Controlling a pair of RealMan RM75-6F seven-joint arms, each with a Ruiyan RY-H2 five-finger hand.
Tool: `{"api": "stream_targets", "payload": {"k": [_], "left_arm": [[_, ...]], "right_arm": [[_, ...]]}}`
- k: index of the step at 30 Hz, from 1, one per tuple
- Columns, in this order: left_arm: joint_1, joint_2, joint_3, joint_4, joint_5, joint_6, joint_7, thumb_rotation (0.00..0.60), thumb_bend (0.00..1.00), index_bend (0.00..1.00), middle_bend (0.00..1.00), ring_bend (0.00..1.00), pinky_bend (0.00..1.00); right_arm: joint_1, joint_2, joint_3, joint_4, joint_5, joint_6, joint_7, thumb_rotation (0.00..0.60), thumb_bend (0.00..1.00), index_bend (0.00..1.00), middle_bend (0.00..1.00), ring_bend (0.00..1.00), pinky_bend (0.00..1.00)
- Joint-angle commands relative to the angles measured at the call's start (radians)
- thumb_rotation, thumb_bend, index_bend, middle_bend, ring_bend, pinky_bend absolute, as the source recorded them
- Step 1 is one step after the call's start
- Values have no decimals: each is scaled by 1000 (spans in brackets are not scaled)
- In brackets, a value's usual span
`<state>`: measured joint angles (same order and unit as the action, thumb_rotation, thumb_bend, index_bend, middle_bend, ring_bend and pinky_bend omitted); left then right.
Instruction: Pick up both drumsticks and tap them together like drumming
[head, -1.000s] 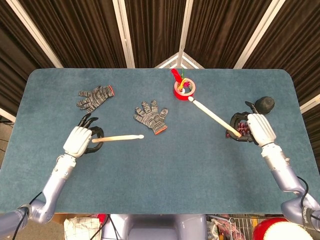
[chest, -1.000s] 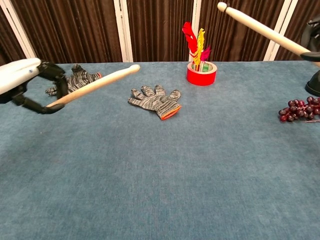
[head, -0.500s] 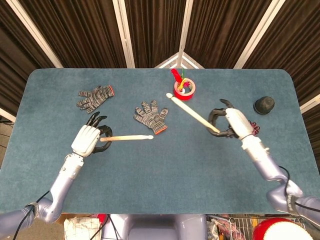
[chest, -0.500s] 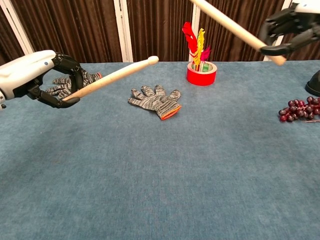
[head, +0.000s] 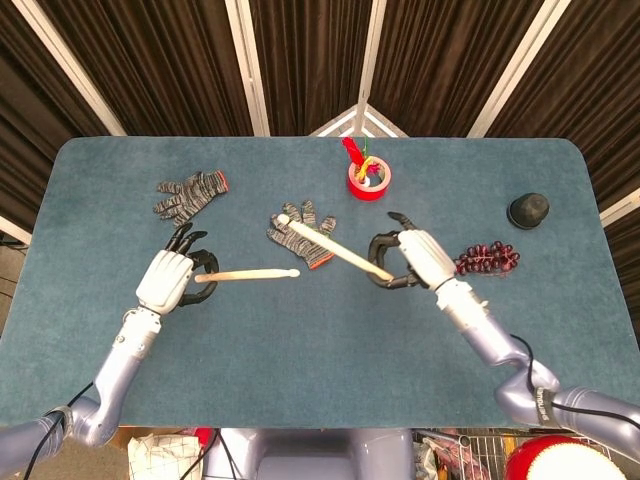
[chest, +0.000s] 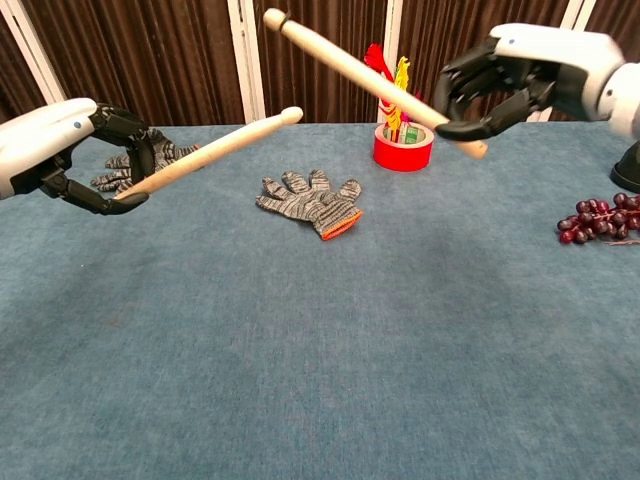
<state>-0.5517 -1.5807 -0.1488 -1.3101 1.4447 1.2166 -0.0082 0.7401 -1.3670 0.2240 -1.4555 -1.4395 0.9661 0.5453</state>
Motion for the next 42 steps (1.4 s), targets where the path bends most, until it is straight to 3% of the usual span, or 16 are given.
{"api": "stream_targets", "payload": {"k": [1, 14, 23, 42], "left_arm": [[-2, -8, 5, 7, 10, 5, -7, 600, 505, 601, 576, 152, 0], [-11, -48, 16, 49, 79, 65, -101, 600, 505, 605, 582, 152, 0], [-14, -78, 15, 85, 94, 91, -150, 600, 502, 605, 582, 152, 0], [-30, -128, -38, 85, 83, 147, -237, 600, 495, 608, 587, 152, 0]], "right_arm": [[9, -18, -3, -15, 13, -8, -28, 600, 469, 814, 669, 471, 26], [13, -17, 10, -25, 57, -20, -57, 600, 469, 821, 669, 471, 26], [16, 54, 47, -80, 62, -16, -24, 600, 470, 824, 671, 471, 26], [7, 81, 34, -130, 29, 4, 12, 600, 469, 824, 673, 471, 26]]}}
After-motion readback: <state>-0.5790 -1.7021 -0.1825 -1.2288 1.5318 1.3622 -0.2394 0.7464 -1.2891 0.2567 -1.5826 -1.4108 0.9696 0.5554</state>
